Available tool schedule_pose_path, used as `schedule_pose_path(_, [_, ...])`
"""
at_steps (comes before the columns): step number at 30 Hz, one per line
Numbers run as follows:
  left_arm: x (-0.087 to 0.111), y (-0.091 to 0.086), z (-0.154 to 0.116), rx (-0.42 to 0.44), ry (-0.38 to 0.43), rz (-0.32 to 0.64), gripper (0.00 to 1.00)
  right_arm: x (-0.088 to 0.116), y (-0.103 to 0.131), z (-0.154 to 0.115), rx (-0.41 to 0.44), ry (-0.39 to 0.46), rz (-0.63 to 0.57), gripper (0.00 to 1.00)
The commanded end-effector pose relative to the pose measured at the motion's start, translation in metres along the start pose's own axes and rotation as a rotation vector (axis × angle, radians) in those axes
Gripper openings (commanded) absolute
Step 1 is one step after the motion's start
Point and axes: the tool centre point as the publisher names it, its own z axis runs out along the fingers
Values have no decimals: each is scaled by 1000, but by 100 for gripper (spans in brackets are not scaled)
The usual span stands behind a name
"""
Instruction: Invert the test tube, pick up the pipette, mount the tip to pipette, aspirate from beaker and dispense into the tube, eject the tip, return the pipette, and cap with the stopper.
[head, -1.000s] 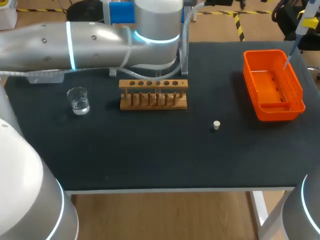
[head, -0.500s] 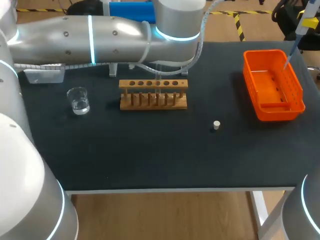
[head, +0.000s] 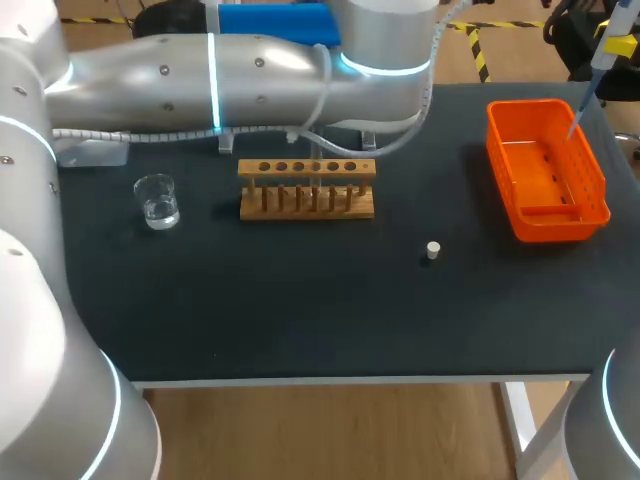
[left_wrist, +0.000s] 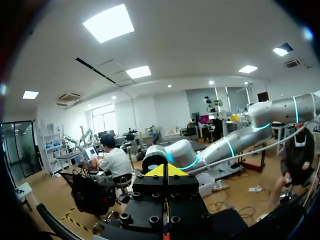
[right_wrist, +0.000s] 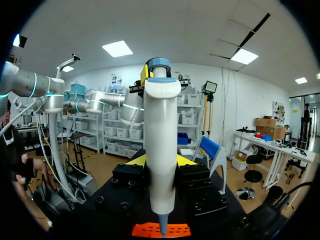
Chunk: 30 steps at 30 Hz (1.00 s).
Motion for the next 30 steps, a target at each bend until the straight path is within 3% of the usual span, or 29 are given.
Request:
schedule_pose_path(1, [-3, 7, 11, 38, -4, -5, 0, 0, 1, -1, 4, 2, 0, 0])
schedule_pose_path(13, [-8, 12, 27, 76, 17, -79, 0, 0, 1, -1, 4, 2, 0, 0])
schedule_pose_path(30, [-12, 19, 33, 66, 18, -101, 0, 0, 1, -1, 4, 2, 0, 0])
